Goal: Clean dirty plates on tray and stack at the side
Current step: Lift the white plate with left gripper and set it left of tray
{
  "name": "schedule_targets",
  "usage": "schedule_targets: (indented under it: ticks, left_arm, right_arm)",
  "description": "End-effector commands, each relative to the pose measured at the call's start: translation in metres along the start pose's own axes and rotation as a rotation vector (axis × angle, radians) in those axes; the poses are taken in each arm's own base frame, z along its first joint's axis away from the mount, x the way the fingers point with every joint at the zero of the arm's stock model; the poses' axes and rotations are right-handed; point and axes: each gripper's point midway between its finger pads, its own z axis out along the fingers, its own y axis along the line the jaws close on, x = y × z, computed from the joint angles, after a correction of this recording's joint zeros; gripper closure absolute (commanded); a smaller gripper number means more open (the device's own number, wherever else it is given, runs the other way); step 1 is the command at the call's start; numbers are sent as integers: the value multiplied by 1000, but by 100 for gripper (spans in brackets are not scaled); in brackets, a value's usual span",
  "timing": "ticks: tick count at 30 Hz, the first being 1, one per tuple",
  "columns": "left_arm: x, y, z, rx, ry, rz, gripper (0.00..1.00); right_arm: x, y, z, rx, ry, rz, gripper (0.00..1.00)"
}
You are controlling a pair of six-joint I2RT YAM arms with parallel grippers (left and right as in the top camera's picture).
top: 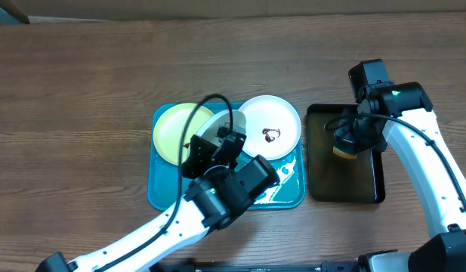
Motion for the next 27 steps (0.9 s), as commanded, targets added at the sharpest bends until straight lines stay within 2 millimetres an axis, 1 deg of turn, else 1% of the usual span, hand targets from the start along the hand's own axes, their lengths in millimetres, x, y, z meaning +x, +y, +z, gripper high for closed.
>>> schedule_targets:
  ticks: [1, 10, 13, 16, 20, 22, 23, 24, 27]
  left_arm:
    - [-13, 10, -2, -88, -32, 7, 96]
    - [-12, 9, -1, -83, -29, -12, 96]
    - [-9, 11, 4, -75, -8, -47, 96]
    - [-2, 14, 13, -26, 43, -85, 96]
    - [5, 35, 25, 50, 113, -217, 96]
    - [6, 49, 31, 87, 141, -290, 96]
    - [9, 64, 38, 136, 170, -366, 96]
    - [11, 70, 42, 155, 185, -399, 96]
    - [28, 91, 59, 185, 251, -511, 96]
  right_arm:
    - [-1, -2, 1, 13, -4, -3, 96]
    - [-1, -2, 1, 13, -4, -3, 96]
    - [-1, -2, 1, 11, -3, -3, 96]
    - [0, 1, 1, -5, 4, 1, 96]
    - [-3, 4, 1, -21, -8, 6, 96]
    - [-4, 6, 1, -36, -7, 9, 96]
    - [-4, 8, 1, -45, -6, 8, 96]
    - [-4, 8, 1, -45, -6, 8, 96]
    - [-4, 8, 1, -45, -6, 7, 96]
